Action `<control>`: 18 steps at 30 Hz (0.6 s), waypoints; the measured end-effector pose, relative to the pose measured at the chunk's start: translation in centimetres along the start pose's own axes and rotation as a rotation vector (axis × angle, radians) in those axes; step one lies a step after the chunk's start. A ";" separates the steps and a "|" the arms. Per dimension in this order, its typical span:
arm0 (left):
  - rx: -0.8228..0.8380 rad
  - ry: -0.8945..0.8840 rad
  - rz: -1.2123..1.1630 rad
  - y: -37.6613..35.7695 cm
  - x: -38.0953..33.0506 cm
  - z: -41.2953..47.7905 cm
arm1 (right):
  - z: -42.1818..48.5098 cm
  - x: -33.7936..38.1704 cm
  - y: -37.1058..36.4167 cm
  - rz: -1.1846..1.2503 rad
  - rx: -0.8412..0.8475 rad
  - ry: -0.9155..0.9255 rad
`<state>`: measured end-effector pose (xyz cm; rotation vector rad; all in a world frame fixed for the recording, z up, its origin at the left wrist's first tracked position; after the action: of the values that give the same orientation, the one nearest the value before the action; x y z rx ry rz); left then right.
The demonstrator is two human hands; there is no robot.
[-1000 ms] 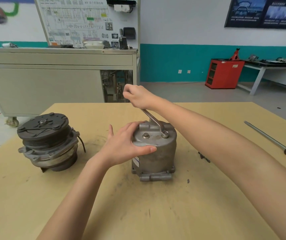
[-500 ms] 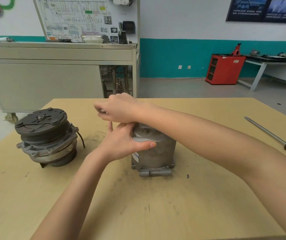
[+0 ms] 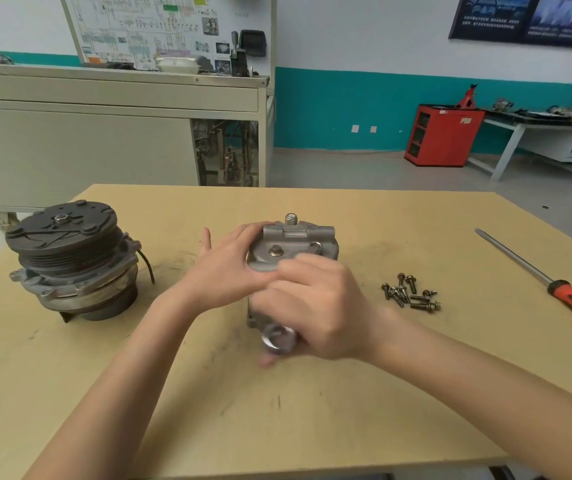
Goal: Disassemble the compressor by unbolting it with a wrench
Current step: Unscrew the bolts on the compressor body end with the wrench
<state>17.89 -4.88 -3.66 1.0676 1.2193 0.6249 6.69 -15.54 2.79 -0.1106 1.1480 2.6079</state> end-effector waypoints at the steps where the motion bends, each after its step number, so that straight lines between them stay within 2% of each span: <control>1: 0.001 -0.050 -0.097 0.5 -0.4 -0.1 | -1.6 -0.5 0.9 0.014 -0.028 -0.063; 4: -0.026 -0.066 -0.115 1.0 -0.2 -0.4 | -6.6 -1.3 2.8 0.245 -0.182 -0.276; 7: -0.046 -0.094 -0.098 0.7 -0.2 -0.3 | -9.7 -2.4 3.0 0.602 -0.478 -0.493; 12: -0.057 -0.094 -0.124 1.0 -0.3 -0.4 | -12.6 -6.1 3.7 0.979 -0.913 -0.893; 15: -0.063 -0.101 -0.124 1.0 -0.2 -0.3 | -13.3 -9.7 3.7 1.084 -1.000 -1.047; 18: -0.064 -0.102 -0.120 1.0 -0.2 -0.3 | -13.2 -13.7 3.0 1.067 -0.967 -1.200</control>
<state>17.75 -4.52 -2.67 0.9548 1.1578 0.5077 18.30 -30.30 -1.52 1.9601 -0.6827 2.7217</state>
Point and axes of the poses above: each hand's wrist, its own z-axis towards the middle knuckle, its own y-axis out of the back of the hand, x = y × z, the point moved 6 cm from there along z, towards the middle knuckle, and after that the axes turned 13 degrees about x, right-handed, at the moved point
